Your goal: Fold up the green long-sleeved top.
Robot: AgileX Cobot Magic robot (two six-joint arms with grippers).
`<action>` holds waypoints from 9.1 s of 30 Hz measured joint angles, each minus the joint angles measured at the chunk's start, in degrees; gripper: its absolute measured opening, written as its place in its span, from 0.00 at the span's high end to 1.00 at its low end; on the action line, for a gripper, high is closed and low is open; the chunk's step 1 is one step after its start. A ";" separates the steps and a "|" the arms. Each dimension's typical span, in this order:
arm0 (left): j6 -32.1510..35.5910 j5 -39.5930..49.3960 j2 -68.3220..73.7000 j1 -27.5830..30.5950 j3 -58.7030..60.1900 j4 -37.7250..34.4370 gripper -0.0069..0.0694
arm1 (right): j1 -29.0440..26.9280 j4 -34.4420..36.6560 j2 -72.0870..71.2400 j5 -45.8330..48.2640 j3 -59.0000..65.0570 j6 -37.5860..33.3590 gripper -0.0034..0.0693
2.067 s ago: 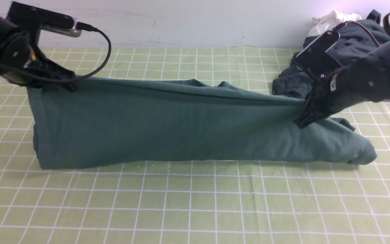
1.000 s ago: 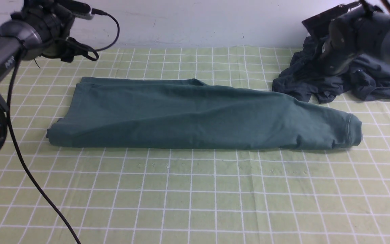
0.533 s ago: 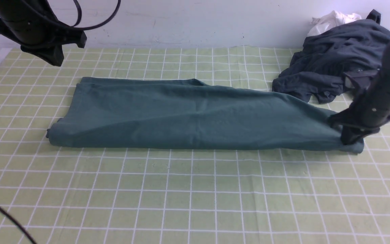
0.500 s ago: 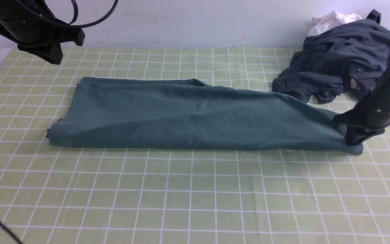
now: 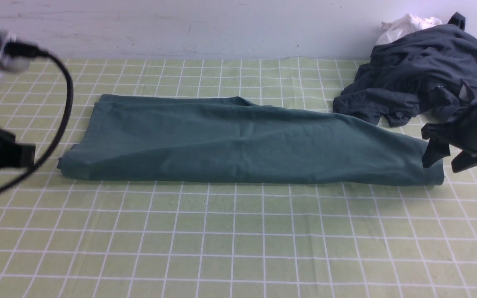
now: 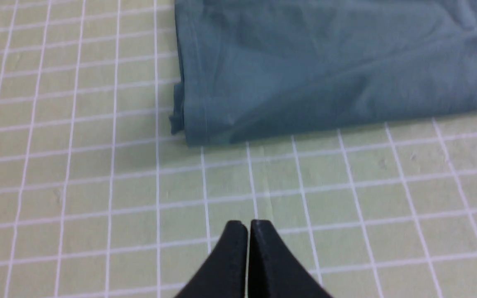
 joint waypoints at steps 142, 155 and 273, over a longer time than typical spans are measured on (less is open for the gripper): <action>17.26 -34.72 -42.36 0.00 32.77 -8.92 0.91 | 21.25 62.48 -76.93 -58.66 86.72 -55.55 0.97; 17.26 -34.58 -42.42 0.00 32.78 -8.97 0.91 | 21.56 81.10 -91.25 -66.61 90.69 -59.50 0.97; -4.87 -19.31 -55.68 2.25 49.81 1.16 0.91 | 5.74 -11.99 -120.39 -35.39 90.58 6.55 0.97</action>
